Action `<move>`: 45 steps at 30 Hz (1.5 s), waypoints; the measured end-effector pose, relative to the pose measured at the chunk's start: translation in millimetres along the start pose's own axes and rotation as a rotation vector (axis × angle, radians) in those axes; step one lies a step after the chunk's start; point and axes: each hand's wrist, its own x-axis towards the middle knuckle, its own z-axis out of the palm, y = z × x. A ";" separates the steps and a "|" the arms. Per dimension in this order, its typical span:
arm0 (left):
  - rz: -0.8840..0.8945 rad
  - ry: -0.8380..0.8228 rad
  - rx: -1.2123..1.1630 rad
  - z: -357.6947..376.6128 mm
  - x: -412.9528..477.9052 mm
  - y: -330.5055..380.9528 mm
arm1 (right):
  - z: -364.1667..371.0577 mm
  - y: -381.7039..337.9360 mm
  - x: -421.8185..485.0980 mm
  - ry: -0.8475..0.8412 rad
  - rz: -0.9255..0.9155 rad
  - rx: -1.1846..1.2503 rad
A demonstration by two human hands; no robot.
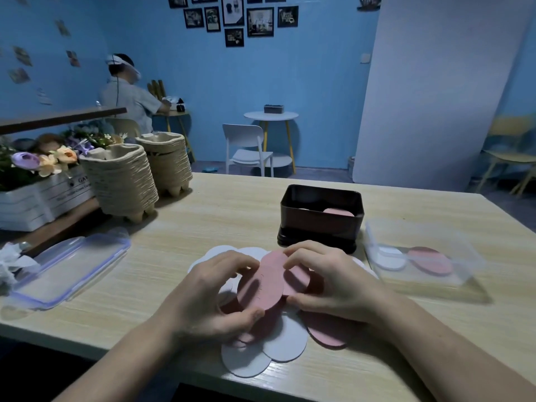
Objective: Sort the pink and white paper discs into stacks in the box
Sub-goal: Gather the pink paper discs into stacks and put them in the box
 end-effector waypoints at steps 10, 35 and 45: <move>-0.023 0.029 0.068 16.4 5.2 -14.7 | 10.7 -5.4 6.2 0.040 -0.162 -0.075; -0.053 0.047 -0.091 15.8 4.2 -17.5 | 16.8 -4.5 9.4 0.076 -0.127 0.013; -0.059 0.036 -0.071 16.5 4.5 -16.9 | 18.0 -3.8 11.4 0.031 -0.149 -0.030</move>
